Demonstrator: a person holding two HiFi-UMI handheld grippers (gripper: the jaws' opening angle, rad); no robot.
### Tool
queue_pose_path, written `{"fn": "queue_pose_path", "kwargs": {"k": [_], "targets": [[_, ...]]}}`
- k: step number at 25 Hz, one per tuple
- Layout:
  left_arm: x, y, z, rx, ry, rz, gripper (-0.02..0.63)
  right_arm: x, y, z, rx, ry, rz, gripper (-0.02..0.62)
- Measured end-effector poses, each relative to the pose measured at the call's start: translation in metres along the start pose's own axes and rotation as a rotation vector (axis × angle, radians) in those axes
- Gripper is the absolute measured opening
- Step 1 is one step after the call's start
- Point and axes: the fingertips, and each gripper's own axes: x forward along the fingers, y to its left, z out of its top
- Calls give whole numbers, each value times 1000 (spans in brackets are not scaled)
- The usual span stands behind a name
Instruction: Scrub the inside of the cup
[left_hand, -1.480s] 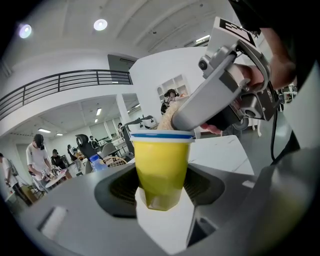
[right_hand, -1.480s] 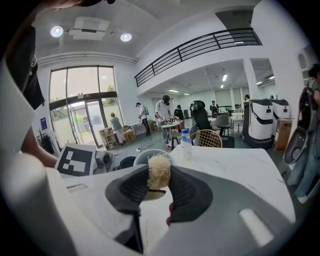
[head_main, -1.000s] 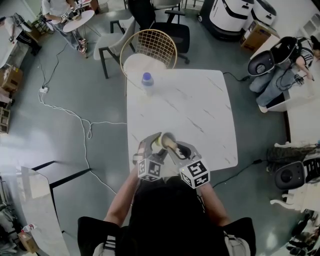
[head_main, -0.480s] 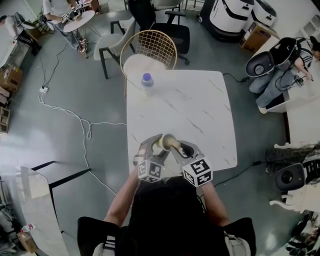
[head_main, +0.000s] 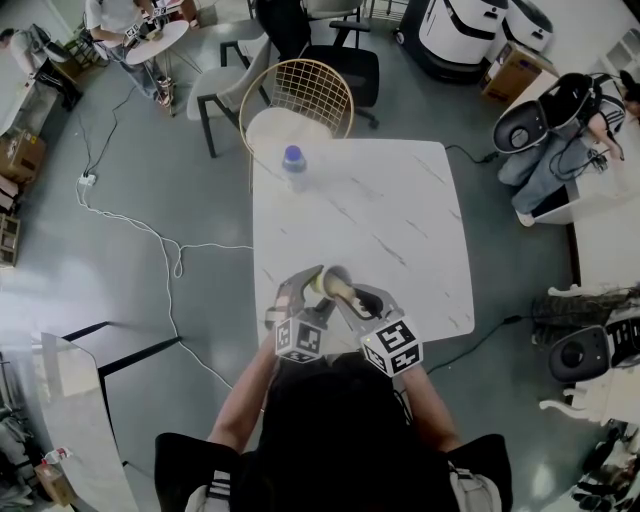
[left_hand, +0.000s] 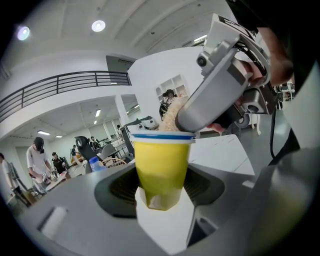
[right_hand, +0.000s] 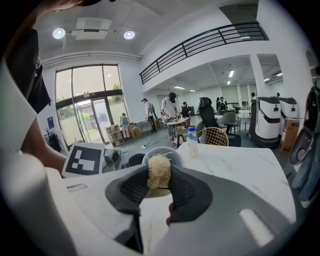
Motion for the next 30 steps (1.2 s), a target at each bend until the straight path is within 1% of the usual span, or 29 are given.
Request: {"fn": "queue_pose_path", "kwargs": {"k": [6, 11, 19, 26, 30], "targets": [[-1, -5, -1, -1, 4, -10, 275, -5, -13, -7, 31, 6, -23, 110], [1, -9, -2, 13, 6, -15, 275, -4, -18, -3, 28, 2, -34, 110], [0, -2, 1, 2, -4, -3, 275, -2, -7, 12, 5, -24, -20, 110], [0, 2, 2, 5, -5, 6, 275, -3, 1, 6, -4, -14, 0, 110], [-2, 1, 4, 13, -5, 1, 275, -7, -2, 2, 9, -7, -10, 110]]}}
